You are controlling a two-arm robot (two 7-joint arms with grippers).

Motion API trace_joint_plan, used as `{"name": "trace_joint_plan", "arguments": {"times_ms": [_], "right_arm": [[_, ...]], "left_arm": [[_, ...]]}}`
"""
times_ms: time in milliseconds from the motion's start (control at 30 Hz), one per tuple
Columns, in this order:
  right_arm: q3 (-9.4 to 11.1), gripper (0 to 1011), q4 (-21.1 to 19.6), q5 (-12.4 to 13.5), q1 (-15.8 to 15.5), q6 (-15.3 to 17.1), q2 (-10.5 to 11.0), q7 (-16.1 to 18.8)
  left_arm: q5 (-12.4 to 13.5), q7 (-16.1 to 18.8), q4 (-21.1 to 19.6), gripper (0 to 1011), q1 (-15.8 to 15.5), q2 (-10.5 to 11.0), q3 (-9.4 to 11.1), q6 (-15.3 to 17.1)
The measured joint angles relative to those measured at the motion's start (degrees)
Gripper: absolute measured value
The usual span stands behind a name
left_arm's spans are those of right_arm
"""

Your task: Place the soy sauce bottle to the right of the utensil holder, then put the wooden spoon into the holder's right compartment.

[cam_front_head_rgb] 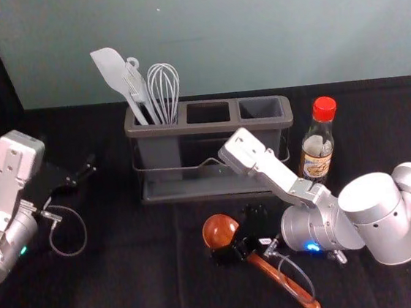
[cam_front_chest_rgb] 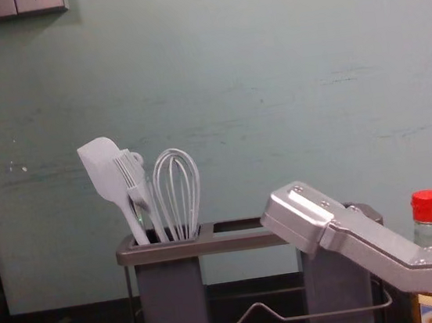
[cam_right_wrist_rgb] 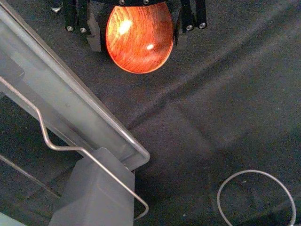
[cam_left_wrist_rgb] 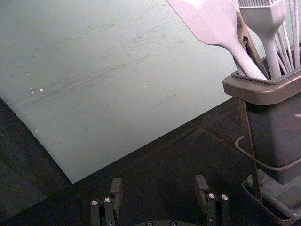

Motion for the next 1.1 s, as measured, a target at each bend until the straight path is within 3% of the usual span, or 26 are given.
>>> {"name": "trace_joint_plan", "arguments": {"times_ms": [500, 800, 1100], "right_arm": [[0.0, 1002, -0.12, 0.08, 0.0, -0.02, 0.04, -0.14], [0.07, 839, -0.12, 0.29, 0.01, 0.05, 0.06, -0.13], [0.08, 838, -0.12, 0.34, 0.0, 0.08, 0.06, -0.13]], "left_arm": [[0.0, 0.0, 0.0, 1005, 0.0, 0.0, 0.0, 0.0], [0.0, 0.0, 0.0, 1005, 0.0, 0.0, 0.0, 0.0], [0.0, 0.0, 0.0, 1005, 0.0, 0.0, 0.0, 0.0]]}}
